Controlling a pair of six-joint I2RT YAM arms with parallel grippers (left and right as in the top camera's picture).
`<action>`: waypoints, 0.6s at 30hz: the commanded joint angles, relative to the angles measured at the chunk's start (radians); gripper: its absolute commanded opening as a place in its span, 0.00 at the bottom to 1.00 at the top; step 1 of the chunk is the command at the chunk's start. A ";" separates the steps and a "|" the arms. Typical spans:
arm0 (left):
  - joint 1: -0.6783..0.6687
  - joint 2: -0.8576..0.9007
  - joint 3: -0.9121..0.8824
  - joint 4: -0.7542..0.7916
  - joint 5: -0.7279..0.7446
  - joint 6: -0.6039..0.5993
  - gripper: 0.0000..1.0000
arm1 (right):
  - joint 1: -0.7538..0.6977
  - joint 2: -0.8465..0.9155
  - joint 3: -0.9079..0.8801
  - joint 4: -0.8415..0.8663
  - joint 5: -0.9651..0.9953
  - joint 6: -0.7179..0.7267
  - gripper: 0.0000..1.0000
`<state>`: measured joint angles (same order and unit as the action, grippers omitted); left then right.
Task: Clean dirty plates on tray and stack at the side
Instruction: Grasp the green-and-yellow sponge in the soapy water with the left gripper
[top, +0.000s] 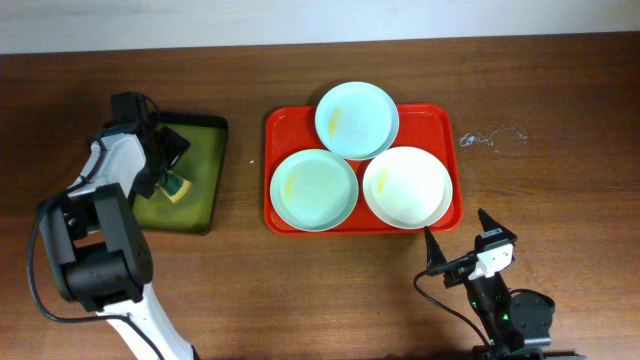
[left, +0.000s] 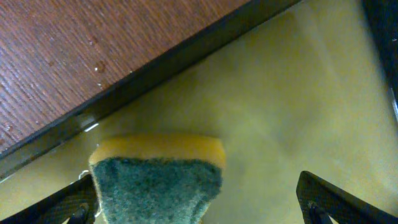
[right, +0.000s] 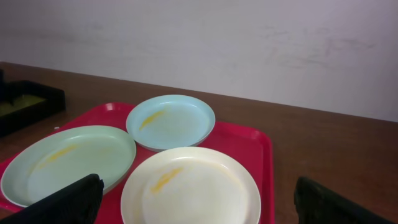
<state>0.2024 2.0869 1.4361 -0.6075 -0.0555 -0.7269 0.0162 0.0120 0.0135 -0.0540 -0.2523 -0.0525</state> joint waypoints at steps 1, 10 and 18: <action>0.002 0.087 -0.008 0.024 0.040 -0.006 0.94 | -0.006 -0.006 -0.008 -0.002 0.002 0.005 0.98; 0.003 0.084 0.025 -0.120 0.153 0.002 0.99 | -0.006 -0.006 -0.008 -0.002 0.002 0.005 0.98; 0.003 0.084 0.027 -0.261 0.198 0.024 0.99 | -0.006 -0.006 -0.008 -0.002 0.002 0.005 0.98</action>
<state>0.2096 2.1189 1.4963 -0.8192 0.1139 -0.7006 0.0162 0.0120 0.0135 -0.0536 -0.2523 -0.0525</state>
